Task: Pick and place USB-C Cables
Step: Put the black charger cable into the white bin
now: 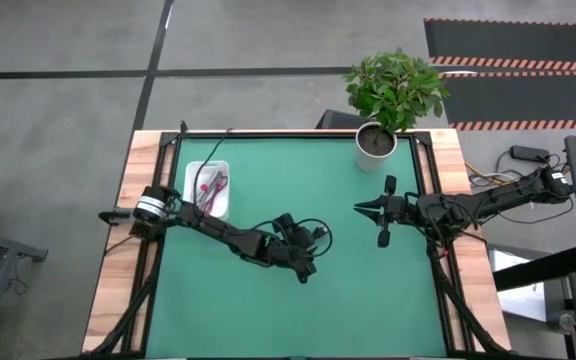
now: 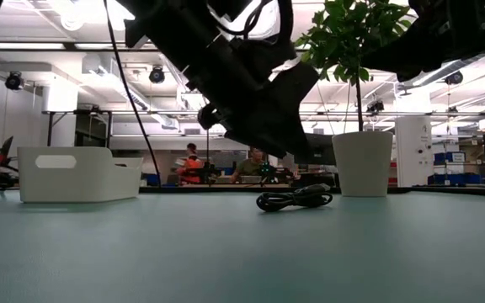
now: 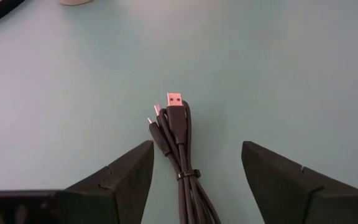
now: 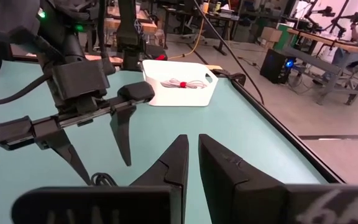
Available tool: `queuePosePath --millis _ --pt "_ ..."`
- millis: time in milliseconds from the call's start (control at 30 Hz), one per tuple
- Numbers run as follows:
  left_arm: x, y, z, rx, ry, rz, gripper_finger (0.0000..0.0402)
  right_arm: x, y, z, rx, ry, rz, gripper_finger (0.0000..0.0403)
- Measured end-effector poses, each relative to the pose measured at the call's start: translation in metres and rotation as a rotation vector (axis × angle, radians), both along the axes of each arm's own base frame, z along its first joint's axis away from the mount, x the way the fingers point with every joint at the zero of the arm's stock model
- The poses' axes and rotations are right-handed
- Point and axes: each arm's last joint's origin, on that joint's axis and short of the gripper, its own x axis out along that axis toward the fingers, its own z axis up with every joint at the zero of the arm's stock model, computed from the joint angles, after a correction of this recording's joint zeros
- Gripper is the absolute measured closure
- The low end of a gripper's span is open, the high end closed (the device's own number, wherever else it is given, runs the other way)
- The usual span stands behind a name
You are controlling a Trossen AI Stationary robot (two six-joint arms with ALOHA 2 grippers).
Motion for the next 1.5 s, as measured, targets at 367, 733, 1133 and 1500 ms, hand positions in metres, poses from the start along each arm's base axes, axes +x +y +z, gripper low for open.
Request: queuePosePath --millis 367,733,1133,1500 --pt "-0.014 0.004 -0.026 -0.013 -0.092 0.013 0.0173 0.000 0.000 0.000 -0.001 0.000 -0.008 0.0376" --pt "-0.007 0.004 -0.057 -0.003 -0.117 0.024 0.0173 0.000 0.000 0.000 0.005 -0.001 -0.009 0.0376" --pt "-0.007 0.007 -0.064 0.054 -0.092 0.055 0.0173 0.000 0.000 0.000 0.001 0.002 -0.009 0.0376" --pt "-0.006 0.008 -0.074 0.025 -0.100 0.084 0.0177 0.000 0.000 -0.001 -0.002 0.006 -0.009 0.0376"
